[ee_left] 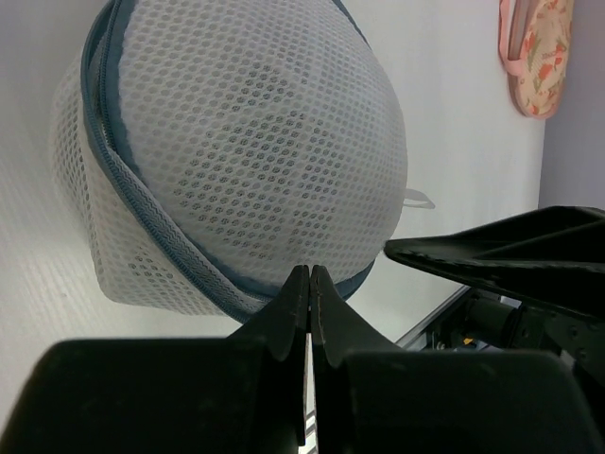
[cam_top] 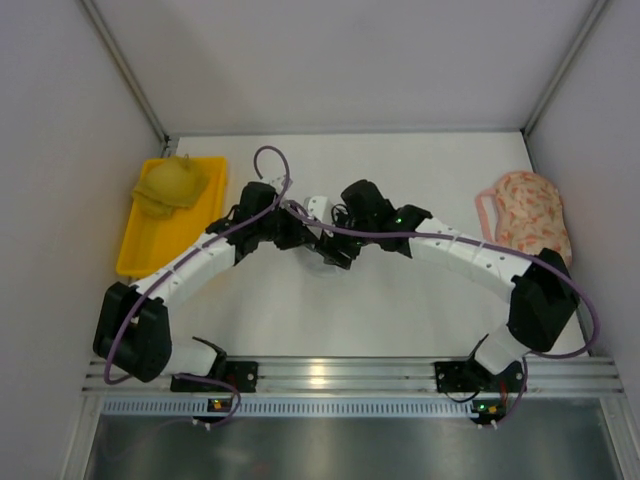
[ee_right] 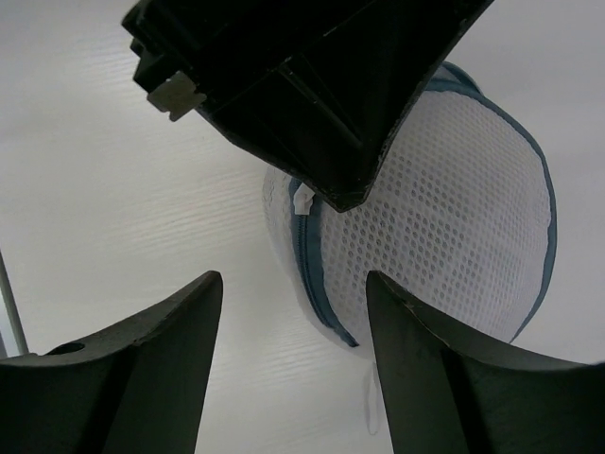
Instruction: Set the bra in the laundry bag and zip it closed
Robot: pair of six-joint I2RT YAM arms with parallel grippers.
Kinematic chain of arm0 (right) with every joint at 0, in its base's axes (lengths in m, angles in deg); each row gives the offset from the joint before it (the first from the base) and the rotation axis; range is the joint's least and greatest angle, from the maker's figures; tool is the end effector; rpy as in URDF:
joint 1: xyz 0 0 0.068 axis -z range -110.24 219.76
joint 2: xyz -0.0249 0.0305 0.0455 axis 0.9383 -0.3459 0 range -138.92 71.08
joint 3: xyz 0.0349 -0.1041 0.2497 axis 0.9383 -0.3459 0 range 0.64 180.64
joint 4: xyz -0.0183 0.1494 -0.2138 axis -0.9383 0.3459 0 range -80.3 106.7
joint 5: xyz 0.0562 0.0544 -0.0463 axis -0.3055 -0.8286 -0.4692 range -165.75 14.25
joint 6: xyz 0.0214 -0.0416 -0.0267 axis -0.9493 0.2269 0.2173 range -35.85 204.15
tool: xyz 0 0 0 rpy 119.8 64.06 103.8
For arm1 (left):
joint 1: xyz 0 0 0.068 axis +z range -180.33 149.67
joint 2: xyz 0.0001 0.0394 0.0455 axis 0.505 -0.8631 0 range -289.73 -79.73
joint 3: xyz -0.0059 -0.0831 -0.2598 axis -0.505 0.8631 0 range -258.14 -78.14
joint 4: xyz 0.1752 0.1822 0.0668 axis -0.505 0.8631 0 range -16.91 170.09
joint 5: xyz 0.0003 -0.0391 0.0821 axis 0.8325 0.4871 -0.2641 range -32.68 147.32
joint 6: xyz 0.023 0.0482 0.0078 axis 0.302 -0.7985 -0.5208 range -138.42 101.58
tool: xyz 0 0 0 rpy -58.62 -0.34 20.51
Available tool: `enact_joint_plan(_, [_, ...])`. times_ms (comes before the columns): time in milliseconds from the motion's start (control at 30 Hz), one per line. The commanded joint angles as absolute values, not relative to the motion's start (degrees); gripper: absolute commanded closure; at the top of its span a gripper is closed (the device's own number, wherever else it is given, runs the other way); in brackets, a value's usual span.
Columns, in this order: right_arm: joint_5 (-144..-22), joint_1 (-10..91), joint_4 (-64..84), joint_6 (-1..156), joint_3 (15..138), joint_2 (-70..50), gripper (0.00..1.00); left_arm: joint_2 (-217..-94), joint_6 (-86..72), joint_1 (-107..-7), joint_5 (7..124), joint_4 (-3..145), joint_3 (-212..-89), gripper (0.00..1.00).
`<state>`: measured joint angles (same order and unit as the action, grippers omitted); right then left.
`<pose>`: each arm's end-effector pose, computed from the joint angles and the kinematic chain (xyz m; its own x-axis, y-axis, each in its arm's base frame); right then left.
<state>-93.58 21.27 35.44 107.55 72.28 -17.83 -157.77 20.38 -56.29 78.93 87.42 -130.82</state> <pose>0.2208 0.2661 0.2885 -0.0729 -0.6527 -0.7541 -0.9699 0.2225 -0.0988 0.2593 -0.1407 0.2526 -0.8621 -0.2282 -0.4524 0.1560 0.7300 -0.6654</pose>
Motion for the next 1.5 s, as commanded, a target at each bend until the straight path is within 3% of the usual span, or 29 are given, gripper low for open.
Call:
enact_joint_plan(0, [-90.8,19.5,30.1,108.1,73.0,-19.7,0.37,-157.9,19.4,-56.0,79.5,84.3,-133.4,1.00])
enact_joint_plan(167, [-89.0,19.2,28.3,108.6,73.5,-21.9,0.37,-157.9,19.1,-56.0,79.7,84.4,-133.4,1.00])
enact_joint_plan(200, [-88.9,19.3,28.3,108.8,73.5,-22.6,0.42,-158.0,19.0,-56.0,79.6,84.3,-133.3,1.00])
enact_joint_plan(267, [-88.2,19.3,28.3,109.0,73.8,-23.0,0.54,-157.7,18.6,-56.0,79.3,84.4,-133.2,1.00])
enact_joint_plan(300, [-88.0,19.3,28.3,109.2,73.7,-22.9,0.71,-157.7,18.2,-56.0,79.1,84.5,-133.2,1.00])
enact_joint_plan(433, [-88.2,19.6,28.8,110.3,71.8,-19.8,1.00,-157.1,16.1,-55.3,77.4,85.9,-133.4,1.00])
enact_joint_plan(867, [-98.2,24.7,32.6,117.4,65.1,-10.9,1.00,-154.7,-2.0,-53.7,70.4,86.7,-135.1,1.00])
enact_joint_plan(1200, [-93.2,28.0,35.6,127.3,62.2,-8.1,0.99,-153.2,-6.9,-53.7,74.5,86.7,-137.2,1.00])
enact_joint_plan(1400, [-95.5,29.1,37.3,121.6,67.5,-8.2,0.50,-153.9,3.4,-55.1,78.6,86.6,-139.4,1.00])
enact_joint_plan(1467, [-95.4,28.7,35.1,117.7,67.8,-7.7,0.45,-154.5,7.0,-55.4,78.9,86.6,-139.9,1.00])
